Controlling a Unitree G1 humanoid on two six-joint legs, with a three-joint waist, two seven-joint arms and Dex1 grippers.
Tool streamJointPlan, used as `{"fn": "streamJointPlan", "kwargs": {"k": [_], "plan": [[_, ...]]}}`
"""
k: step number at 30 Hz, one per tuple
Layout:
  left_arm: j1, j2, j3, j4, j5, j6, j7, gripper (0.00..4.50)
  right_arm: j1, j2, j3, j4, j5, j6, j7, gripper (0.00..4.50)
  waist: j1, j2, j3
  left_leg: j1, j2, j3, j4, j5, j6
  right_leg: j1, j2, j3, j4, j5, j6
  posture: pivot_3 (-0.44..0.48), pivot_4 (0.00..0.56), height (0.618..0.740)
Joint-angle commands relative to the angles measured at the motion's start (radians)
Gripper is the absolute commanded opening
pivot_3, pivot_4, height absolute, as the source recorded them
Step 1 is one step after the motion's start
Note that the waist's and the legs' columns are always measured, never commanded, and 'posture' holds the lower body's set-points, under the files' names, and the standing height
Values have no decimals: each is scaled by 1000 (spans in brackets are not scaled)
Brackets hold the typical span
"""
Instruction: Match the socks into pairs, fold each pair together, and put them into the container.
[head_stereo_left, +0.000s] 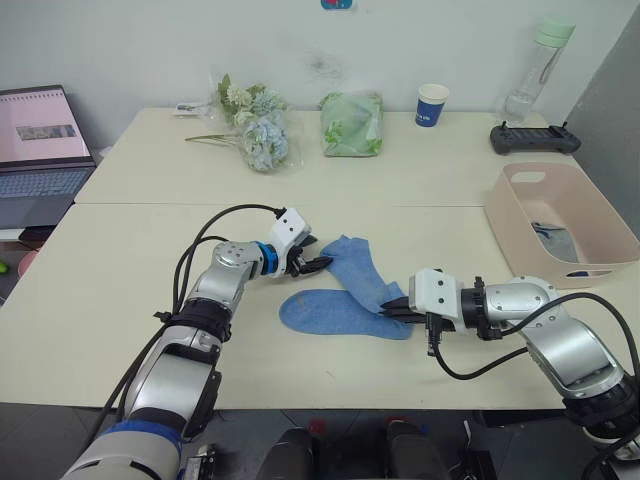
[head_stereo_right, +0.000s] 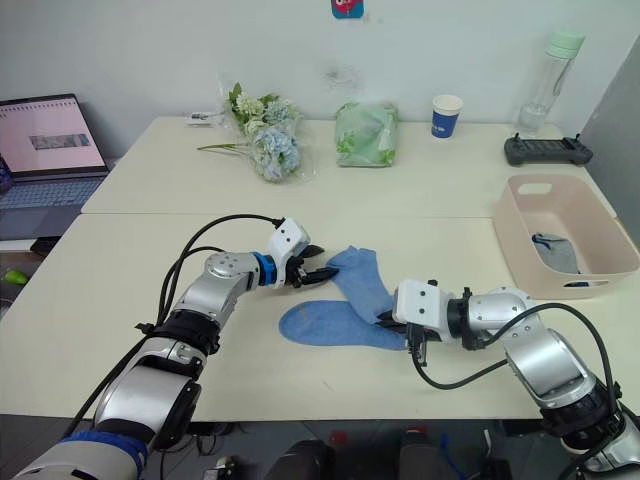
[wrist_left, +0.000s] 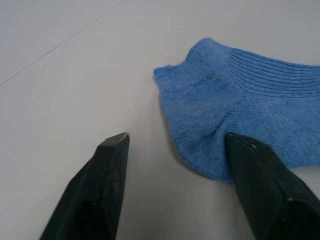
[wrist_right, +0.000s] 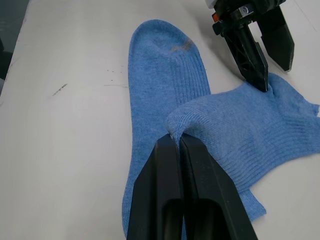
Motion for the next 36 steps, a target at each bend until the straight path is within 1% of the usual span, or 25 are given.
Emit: {"fn": "streamJointPlan", "kwargs": {"k": [1, 6, 10, 13, 15, 17, 18, 21, 22, 24, 25, 27, 29, 31, 33, 34, 36], "plan": [[1, 4, 18, 2, 6, -18, -22, 1685, 1, -3, -17, -30, 2, -4, -15, 0, 0, 0, 0, 0, 0, 0, 0, 0, 0, 0, 0, 0, 0, 0, 0, 0, 150, 740], [25, 5, 45, -45, -16, -22, -26, 67, -24, 3, -23, 8, -3, -22, -22, 0, -1, 0, 0, 0, 0, 0, 0, 0, 0, 0, 0, 0, 0, 0, 0, 0, 150, 740], [63, 5, 79, -97, -21, -19, 15, 26, -47, 2, -28, 46, -6, -50, -23, 0, -3, 0, 0, 0, 0, 0, 0, 0, 0, 0, 0, 1, 1, 0, 0, 0, 150, 740], [122, 21, 127, -229, -59, 42, 43, 26, -79, -2, -40, 93, -23, -83, -34, 0, -5, 0, 0, 0, 0, 0, 0, 0, 0, -1, 0, 1, 1, 0, 0, 0, 150, 740], [198, 45, 170, -405, -112, 137, 51, 26, -125, -3, -44, 169, -66, -139, -57, 0, -10, 0, 0, 0, 0, 1, 0, 0, 0, -1, 0, 2, 1, 0, 0, 0, 150, 740], [297, 70, 215, -633, -185, 267, 66, 26, -185, -4, -30, 285, -140, -249, -93, 0, -19, 0, 0, -1, 0, 1, 0, 0, 0, -2, -1, 2, 1, 0, 0, 0, 150, 740], [334, 79, 231, -719, -213, 320, 77, 26, -206, -4, -23, 330, -168, -297, -104, 0, -22, 0, 0, -1, 1, 1, 0, 0, 0, -3, -1, 2, 1, 0, 0, 0, 150, 740], [474, 83, 291, -1016, -322, 517, 163, 26, -283, 26, -1, 494, -233, -437, -139, 0, -23, 0, 0, -1, 2, 1, -1, 0, 0, -3, -1, 2, 2, 0, 0, 0, 150, 740], [534, 73, 317, -1129, -365, 586, 209, 26, -315, 55, 5, 562, -246, -474, -158, 0, -28, 0, 0, -1, 2, 1, -1, 0, 0, -3, -1, 3, 2, 0, 0, 0, 150, 740], [610, 51, 348, -1278, -430, 685, 284, 26, -359, 97, 11, 662, -265, -538, -182, 0, -27, 0, 0, 0, 2, 3, -1, 0, 0, -3, -1, 4, 2, 0, 0, 0, 150, 740], [666, 30, 336, -1371, -464, 731, 326, 26, -385, 130, 20, 716, -276, -572, -200, 0, -27, 0, 0, 0, 2, 3, -1, 0, 0, -3, -1, 4, 1, 0, 0, 0, 150, 740], [745, -4, 298, -1498, -513, 801, 392, 26, -416, 191, 28, 795, -278, -625, -213, 0, -26, 0, 0, 1, 2, 3, -1, 0, 0, -2, -1, 5, 2, 0, -1, 0, 150, 740], [802, -39, 230, -1559, -535, 844, 438, 26, -425, 257, 23, 846, -248, -665, -207, 0, -25, 0, 0, 1, 3, 3, -1, 0, 0, -2, -1, 5, 1, 0, -1, 0, 150, 740], [828, -41, 173, -1578, -541, 868, 452, 26, -429, 291, 29, 883, -248, -711, -193, 0, -20, 0, 0, 2, 2, 3, -1, 0, 0, 0, 0, 5, 1, 0, -1, 0, 150, 740], [828, -68, 171, -1571, -576, 894, 479, 26, -435, 321, 24, 920, -251, -742, -196, 0, -16, 0, 0, 2, 2, 2, -1, 0, 0, 1, 0, 4, 1, 0, -1, 0, 150, 740], [820, -75, 174, -1560, -575, 891, 495, 26, -438, 330, 26, 940, -254, -752, -196, 0, -16, 0, 0, 2, 1, 2, -1, 0, 0, 1, 0, 4, 1, 0, -1, 0, 150, 740], [803, -58, 178, -1545, -582, 903, 495, 26, -444, 347, 24, 978, -252, -760, -197, 0, -17, 0, 0, 4, 1, 3, -1, 0, 0, 2, 1, 4, 1, 0, -1, 0, 150, 740]]}}
